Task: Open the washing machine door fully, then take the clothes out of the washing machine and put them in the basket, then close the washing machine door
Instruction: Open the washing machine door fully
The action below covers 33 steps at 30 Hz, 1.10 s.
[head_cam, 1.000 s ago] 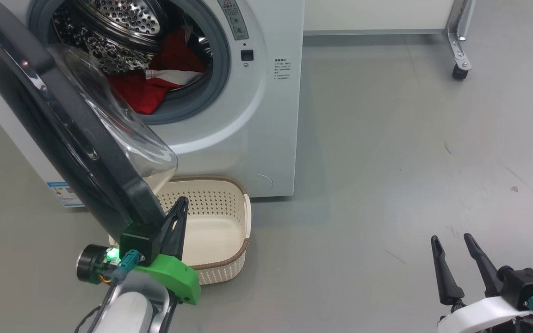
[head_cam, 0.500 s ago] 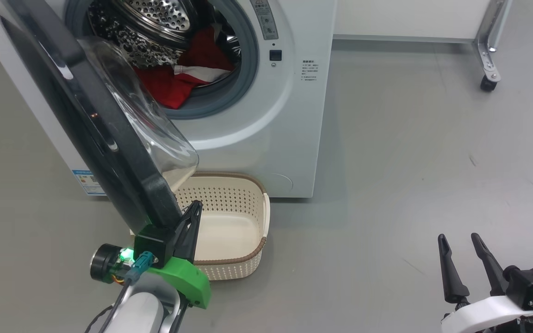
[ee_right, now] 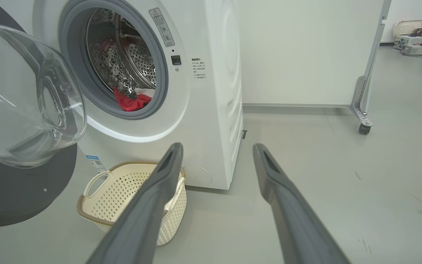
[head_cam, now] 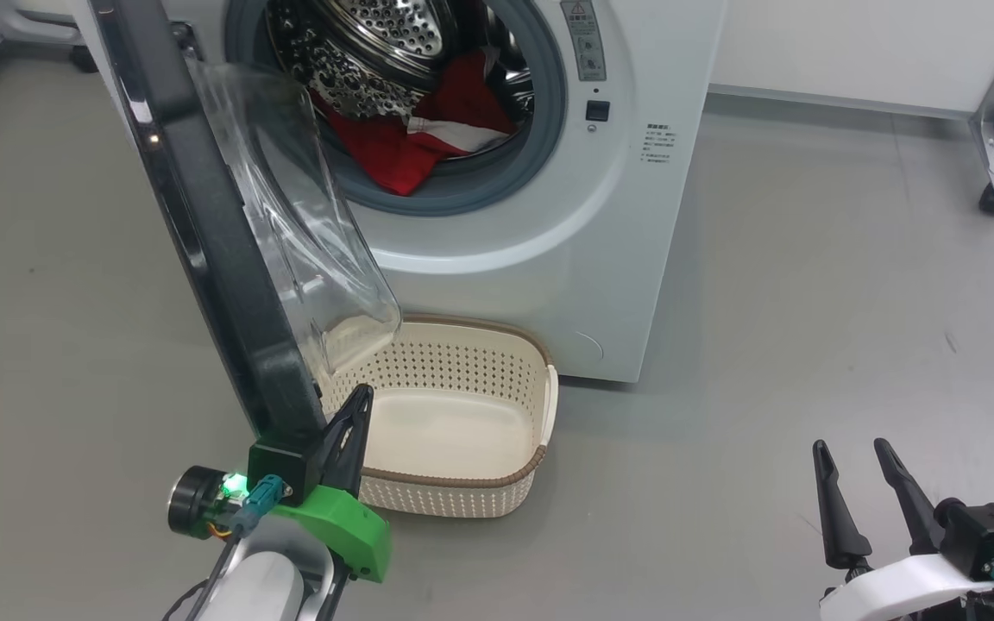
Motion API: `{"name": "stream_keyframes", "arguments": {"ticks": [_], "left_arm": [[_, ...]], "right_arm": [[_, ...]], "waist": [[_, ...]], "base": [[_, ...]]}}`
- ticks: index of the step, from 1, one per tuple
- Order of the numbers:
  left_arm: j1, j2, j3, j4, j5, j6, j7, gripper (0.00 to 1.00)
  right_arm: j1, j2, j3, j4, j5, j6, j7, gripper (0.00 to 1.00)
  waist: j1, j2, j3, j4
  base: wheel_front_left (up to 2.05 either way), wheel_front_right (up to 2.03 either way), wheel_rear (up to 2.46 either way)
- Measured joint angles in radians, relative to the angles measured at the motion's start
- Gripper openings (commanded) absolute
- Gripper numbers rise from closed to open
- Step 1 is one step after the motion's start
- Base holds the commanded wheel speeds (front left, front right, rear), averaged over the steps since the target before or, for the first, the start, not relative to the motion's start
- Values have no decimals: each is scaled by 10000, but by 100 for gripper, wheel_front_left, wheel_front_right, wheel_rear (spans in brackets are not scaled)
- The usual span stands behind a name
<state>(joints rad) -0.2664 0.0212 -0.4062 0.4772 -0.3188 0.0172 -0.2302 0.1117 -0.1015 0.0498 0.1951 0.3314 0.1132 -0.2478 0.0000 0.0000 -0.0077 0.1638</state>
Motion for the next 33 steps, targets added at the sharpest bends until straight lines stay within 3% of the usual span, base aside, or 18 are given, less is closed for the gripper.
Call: {"name": "stream_keyframes", "arguments": {"ticks": [11, 33], "left_arm": [[4, 29, 428, 236, -190, 215, -88, 0], [188, 374, 1492, 318, -541, 487, -188, 0]], "right_arm": [[2, 73, 65, 105, -10, 35, -2, 100], [15, 153, 58, 230, -96, 86, 0, 100]], "waist": [[0, 0, -169, 751], [0, 0, -228, 1353]], "base": [[0, 0, 0], [0, 0, 0]]}}
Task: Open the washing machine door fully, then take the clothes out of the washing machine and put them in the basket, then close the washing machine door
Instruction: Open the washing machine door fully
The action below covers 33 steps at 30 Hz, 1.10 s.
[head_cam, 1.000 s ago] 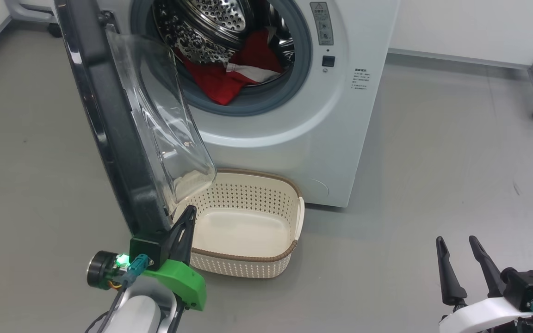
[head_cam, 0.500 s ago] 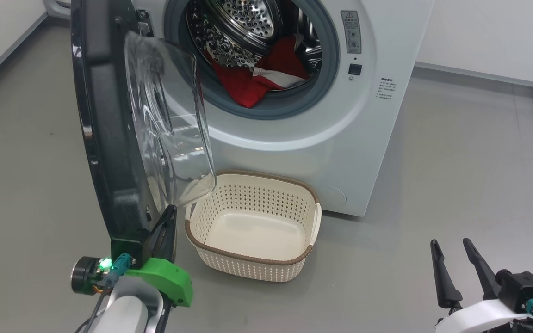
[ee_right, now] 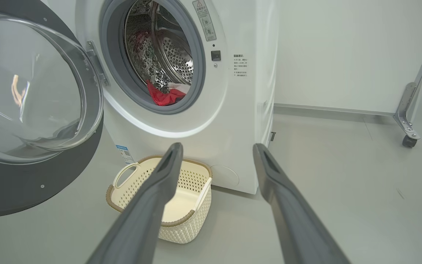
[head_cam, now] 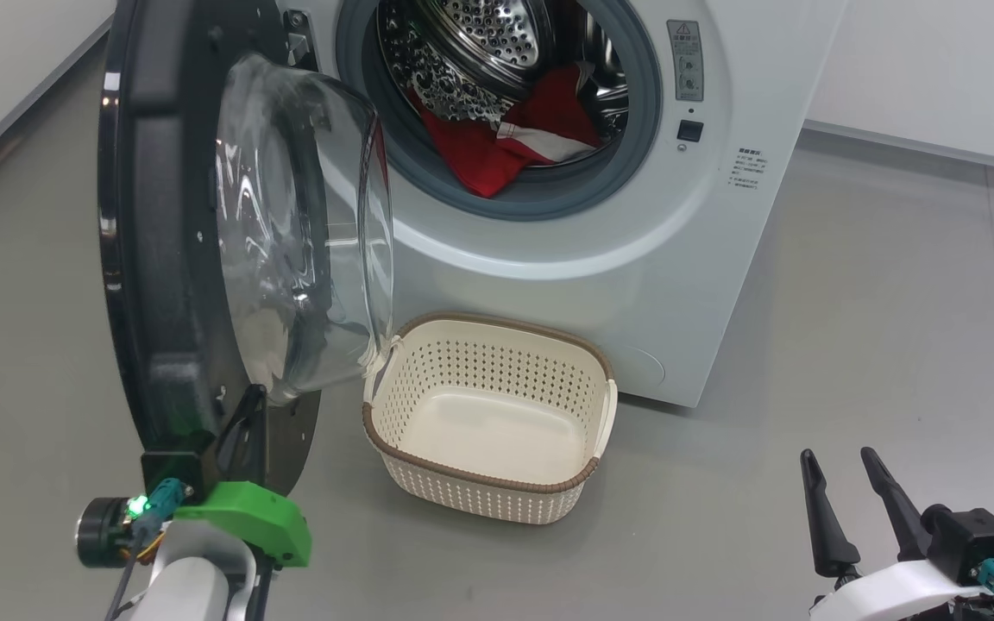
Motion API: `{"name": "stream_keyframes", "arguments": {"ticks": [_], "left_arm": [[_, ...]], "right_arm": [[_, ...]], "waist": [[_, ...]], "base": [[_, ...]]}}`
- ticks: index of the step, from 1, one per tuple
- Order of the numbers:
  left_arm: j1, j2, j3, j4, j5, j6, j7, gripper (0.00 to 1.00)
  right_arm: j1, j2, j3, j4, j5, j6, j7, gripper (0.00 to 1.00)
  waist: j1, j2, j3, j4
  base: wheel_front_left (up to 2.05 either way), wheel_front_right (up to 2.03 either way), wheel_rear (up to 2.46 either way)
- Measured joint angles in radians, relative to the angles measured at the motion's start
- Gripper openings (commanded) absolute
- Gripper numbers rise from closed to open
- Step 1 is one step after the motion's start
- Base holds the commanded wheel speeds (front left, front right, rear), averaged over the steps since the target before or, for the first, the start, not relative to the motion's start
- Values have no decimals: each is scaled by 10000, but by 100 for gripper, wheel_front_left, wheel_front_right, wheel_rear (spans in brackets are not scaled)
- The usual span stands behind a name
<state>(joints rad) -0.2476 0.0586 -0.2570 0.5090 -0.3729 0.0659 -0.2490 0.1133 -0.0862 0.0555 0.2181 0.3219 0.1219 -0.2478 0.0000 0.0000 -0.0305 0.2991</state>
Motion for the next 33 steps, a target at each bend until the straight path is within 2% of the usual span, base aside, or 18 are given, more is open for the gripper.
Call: {"name": "stream_keyframes", "arguments": {"ticks": [14, 29, 33], "left_arm": [[271, 558, 1078, -36, -334, 171, 0, 0], [219, 1308, 2853, -362, -872, 320, 0, 0], [95, 1549, 3043, -401, -892, 349, -2, 0]], "right_arm": [[1, -21, 0, -10, -29, 0, 0, 100], [-239, -424, 104, -228, -215, 2, 0, 100], [-302, -637, 98, -290, -253, 2, -2, 100]], "waist": [[0, 0, 215, 159], [1, 0, 1234, 95], [0, 0, 1597, 64]], "base": [[0, 0, 0], [0, 0, 0], [0, 0, 0]]}}
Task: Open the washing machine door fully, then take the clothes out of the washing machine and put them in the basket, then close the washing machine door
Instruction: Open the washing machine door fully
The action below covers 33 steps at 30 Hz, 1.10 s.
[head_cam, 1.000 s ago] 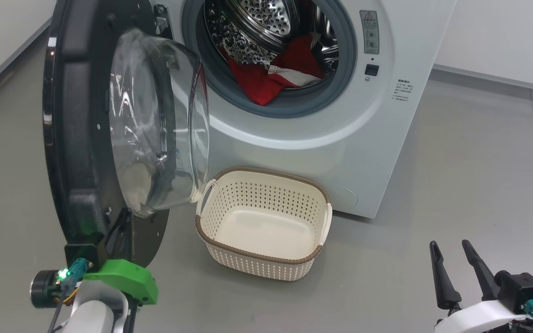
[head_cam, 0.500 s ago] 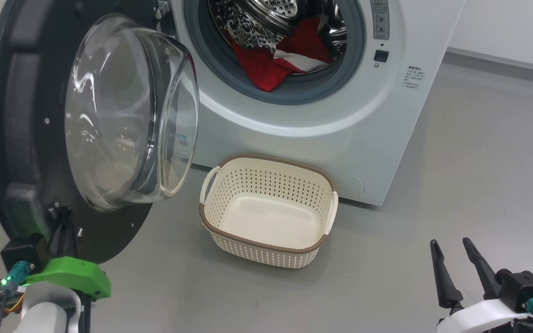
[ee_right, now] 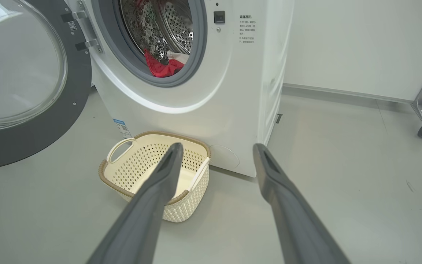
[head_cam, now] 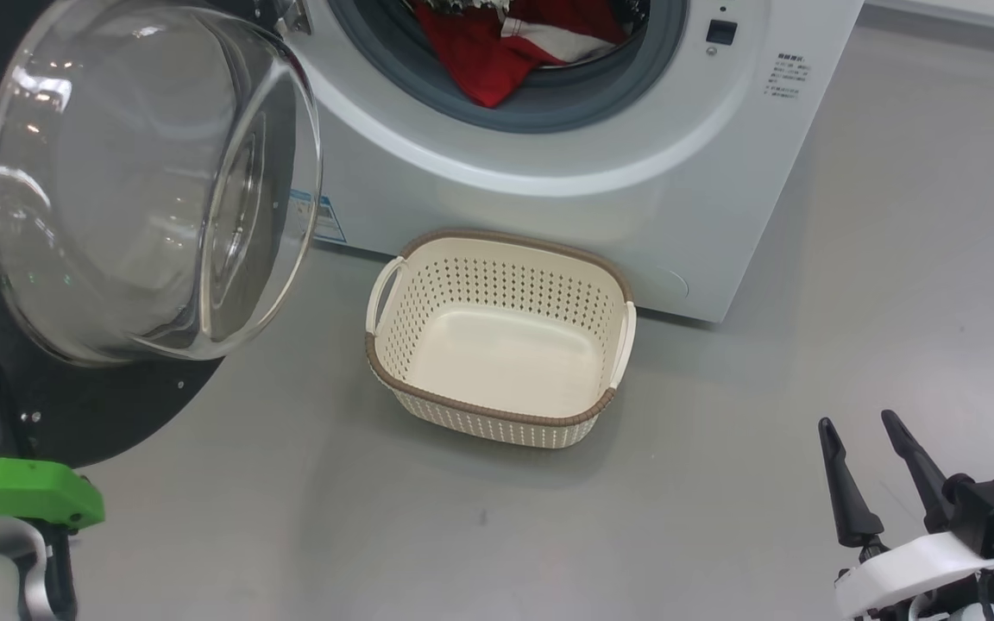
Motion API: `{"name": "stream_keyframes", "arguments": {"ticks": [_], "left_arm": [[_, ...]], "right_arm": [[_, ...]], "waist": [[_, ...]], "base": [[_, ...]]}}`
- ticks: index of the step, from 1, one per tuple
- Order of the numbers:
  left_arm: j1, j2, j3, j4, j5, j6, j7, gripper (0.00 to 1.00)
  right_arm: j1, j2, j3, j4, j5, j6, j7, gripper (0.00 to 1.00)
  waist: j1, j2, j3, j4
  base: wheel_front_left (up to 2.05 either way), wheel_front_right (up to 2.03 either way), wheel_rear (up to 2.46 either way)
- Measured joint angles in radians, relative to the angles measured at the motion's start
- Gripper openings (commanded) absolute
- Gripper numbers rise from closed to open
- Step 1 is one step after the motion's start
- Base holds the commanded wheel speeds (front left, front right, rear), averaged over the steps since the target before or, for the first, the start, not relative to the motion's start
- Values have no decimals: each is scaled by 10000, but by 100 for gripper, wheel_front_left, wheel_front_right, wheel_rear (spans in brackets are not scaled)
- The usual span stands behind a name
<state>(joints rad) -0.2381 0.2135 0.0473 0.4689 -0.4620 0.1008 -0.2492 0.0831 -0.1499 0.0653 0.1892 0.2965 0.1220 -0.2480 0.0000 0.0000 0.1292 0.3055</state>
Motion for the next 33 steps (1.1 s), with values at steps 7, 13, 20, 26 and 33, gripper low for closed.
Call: {"name": "stream_keyframes", "arguments": {"ticks": [7, 13, 20, 26, 33], "left_arm": [[-306, 199, 355, 13, -94, 0, -2, 0], [-697, 328, 740, 31, -163, 0, -29, 0], [-1120, 617, 1181, 176, -309, 0, -29, 0], [-1495, 744, 1515, 380, -408, 0, -29, 0], [-1807, 859, 1810, 581, -408, 0, -31, 0]], "right_arm": [[-383, -339, 0, -219, -105, 0, 2, 100], [-638, -579, -6, -376, -176, 0, 4, 100], [-900, -903, -146, -575, -178, 0, 6, 100], [-1005, -1133, -245, -671, -215, 0, 52, 100], [-1065, -1386, -332, -851, -251, 0, 140, 100]], "waist": [[0, 0, 716, -34], [0, 0, 1363, -51], [0, 0, 2042, -28], [1, 0, 2518, 45], [1, 0, 2959, 192]], "base": [[0, 0, 0], [0, 0, 0], [0, 0, 0], [0, 0, 0], [0, 0, 0]]}}
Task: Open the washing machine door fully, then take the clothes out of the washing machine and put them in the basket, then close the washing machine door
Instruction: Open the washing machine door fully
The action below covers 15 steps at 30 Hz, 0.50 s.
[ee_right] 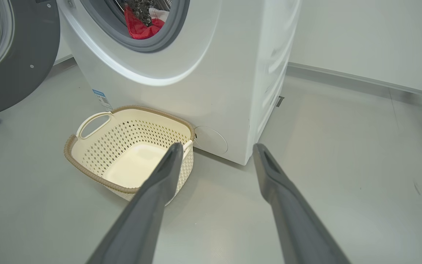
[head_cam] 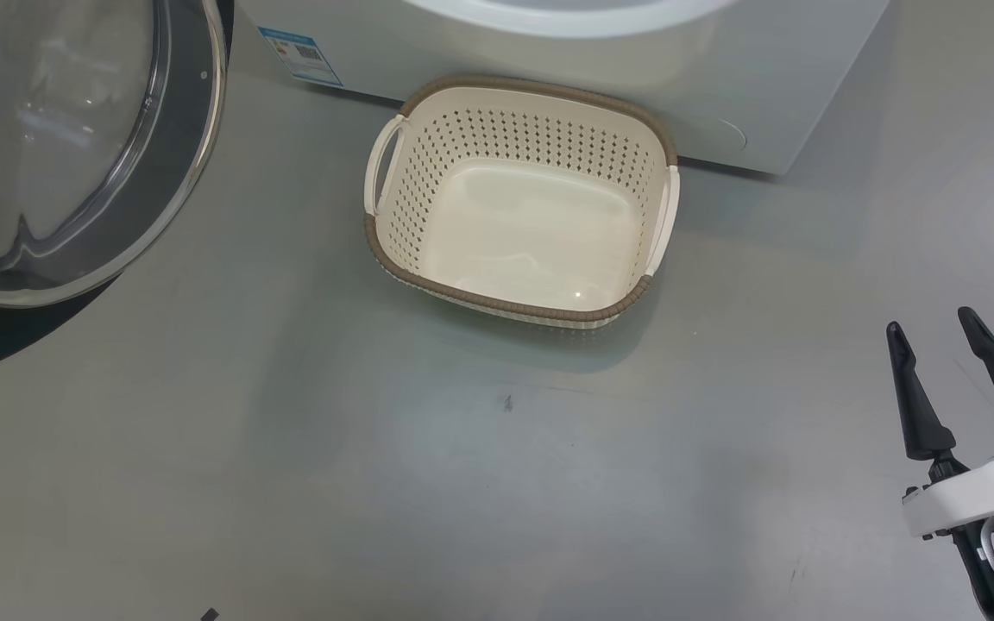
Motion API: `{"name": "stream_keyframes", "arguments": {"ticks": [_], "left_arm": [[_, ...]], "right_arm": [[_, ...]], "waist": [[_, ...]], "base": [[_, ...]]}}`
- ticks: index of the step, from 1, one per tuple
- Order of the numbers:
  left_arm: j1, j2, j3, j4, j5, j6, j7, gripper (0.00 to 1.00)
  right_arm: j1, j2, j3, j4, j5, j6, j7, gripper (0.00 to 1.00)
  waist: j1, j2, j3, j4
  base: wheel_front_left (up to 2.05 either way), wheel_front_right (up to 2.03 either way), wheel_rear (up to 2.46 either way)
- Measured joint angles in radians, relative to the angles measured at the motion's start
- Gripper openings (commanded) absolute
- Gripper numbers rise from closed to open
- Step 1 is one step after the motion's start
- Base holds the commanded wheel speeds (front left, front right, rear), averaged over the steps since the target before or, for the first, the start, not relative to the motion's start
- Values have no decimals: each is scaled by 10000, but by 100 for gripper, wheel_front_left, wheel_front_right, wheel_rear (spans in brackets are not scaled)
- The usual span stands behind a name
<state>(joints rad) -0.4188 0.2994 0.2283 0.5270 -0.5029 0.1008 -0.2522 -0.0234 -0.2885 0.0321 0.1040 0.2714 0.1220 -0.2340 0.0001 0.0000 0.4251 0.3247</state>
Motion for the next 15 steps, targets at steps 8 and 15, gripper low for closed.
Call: {"name": "stream_keyframes", "arguments": {"ticks": [8, 15], "left_arm": [[-124, -17, -127, 222, 345, -6, 0, 0], [-101, -42, -251, 343, 656, -194, 0, 0]], "right_arm": [[-93, 38, 63, 267, 2, 0, -2, 100], [-102, 318, 188, 594, 21, 0, -19, 100]], "waist": [[0, 0, 59, 116], [-1, 0, -387, 101]], "base": [[0, 0, 0], [0, 0, 0]]}}
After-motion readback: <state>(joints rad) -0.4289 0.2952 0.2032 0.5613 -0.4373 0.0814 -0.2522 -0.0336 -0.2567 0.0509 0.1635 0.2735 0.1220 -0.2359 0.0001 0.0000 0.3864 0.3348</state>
